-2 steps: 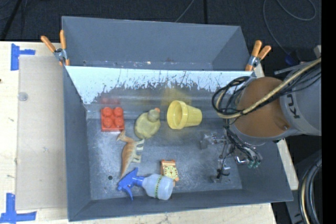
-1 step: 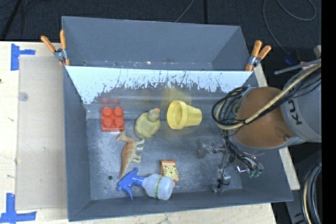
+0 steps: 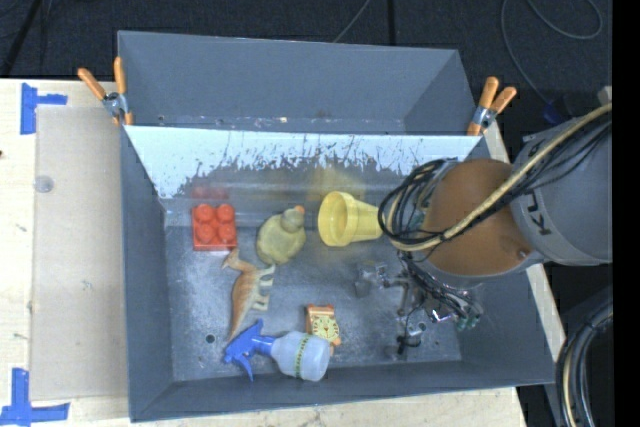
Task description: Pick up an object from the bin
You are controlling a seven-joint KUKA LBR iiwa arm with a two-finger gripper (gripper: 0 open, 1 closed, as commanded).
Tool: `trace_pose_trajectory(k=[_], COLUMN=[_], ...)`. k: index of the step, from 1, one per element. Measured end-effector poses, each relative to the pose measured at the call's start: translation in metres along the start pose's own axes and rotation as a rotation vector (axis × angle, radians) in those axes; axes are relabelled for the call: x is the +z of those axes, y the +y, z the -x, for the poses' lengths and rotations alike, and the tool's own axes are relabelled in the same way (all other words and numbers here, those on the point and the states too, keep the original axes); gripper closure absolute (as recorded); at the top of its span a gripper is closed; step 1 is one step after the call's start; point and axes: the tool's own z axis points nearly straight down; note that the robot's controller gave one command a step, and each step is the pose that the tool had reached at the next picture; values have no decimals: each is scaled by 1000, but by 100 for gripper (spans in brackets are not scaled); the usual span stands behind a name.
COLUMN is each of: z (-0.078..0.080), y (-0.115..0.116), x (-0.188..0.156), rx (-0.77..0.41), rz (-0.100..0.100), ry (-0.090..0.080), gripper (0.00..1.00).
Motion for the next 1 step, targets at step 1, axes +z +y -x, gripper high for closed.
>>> trace_pose_trajectory(k=[1], z=[11], y=[40], x=[-7], rx=[53], rz=[2], ry=[1], gripper=[0])
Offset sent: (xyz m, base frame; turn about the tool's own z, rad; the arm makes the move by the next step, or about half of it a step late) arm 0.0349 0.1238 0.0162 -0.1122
